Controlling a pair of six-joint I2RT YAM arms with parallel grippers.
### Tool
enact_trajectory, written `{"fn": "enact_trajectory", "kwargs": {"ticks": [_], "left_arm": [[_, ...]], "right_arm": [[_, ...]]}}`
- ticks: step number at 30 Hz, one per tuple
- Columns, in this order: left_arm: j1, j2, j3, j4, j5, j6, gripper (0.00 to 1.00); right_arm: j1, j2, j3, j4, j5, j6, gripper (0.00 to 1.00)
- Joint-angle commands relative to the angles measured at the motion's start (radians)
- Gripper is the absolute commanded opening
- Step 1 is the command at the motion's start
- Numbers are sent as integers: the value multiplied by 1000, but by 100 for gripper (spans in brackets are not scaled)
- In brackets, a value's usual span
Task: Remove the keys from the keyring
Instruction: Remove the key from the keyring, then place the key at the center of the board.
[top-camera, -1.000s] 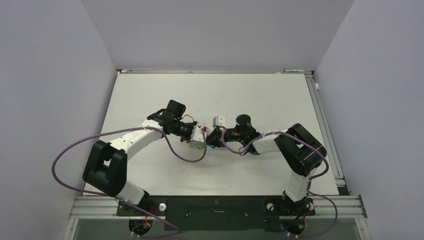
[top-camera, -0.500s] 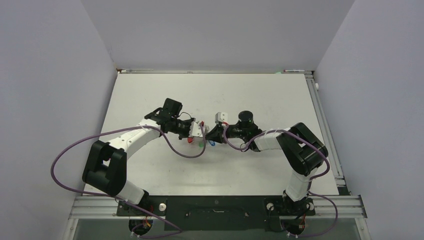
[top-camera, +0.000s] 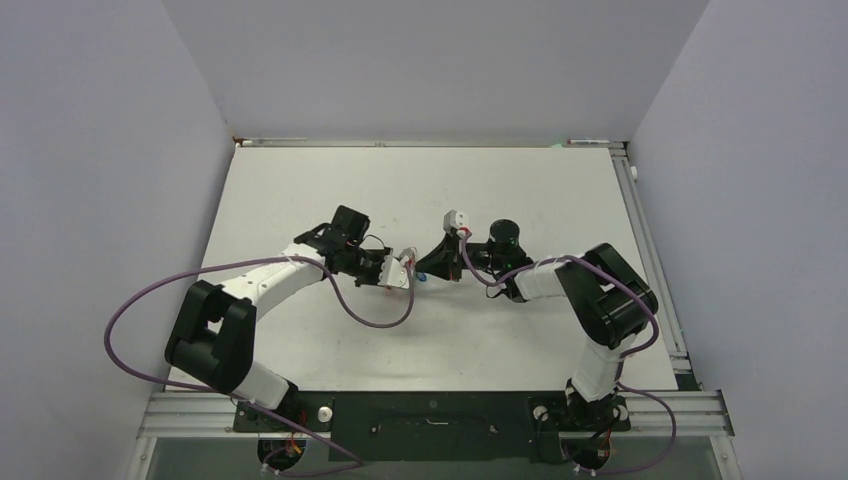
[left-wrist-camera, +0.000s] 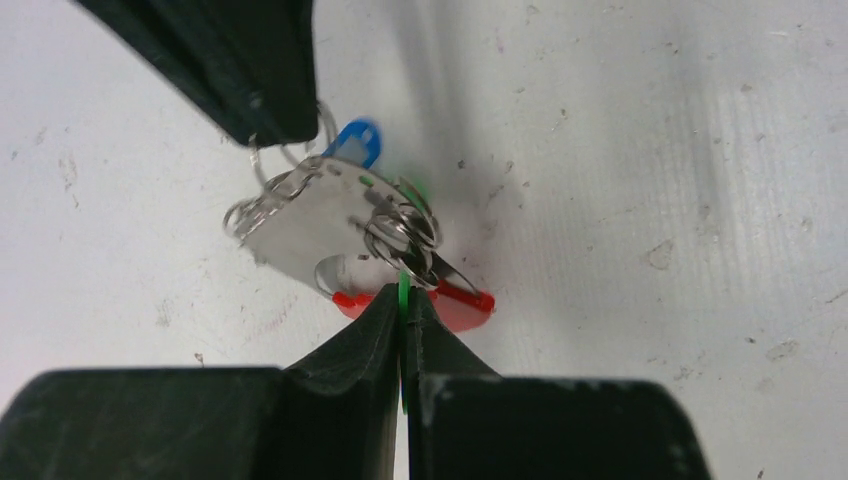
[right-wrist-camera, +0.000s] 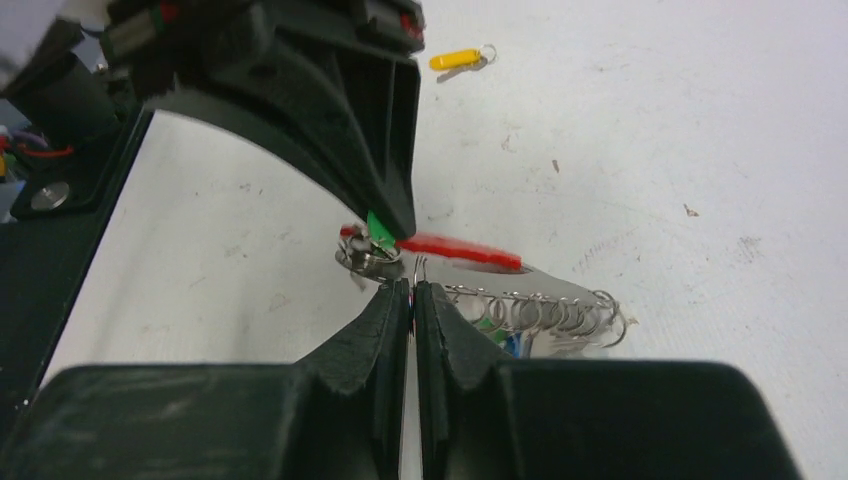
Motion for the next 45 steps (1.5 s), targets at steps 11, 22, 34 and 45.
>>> {"fn": "enact_trajectory", "kwargs": {"ticks": [11, 22, 34, 45], "left_arm": [[53, -64, 35, -20, -58, -112, 0], [255, -43, 54, -72, -335, -405, 0], [362, 234, 195, -161, -348, -639, 0], [349, -25, 28, 87, -35, -742, 93]], "right_arm": [[-59, 19, -53, 307, 3, 253, 5], [-94, -62, -36, 6, 16, 85, 5], [-102, -93, 8, -69, 2, 138, 5], [-95, -106, 34, -103, 22, 221, 5]]}}
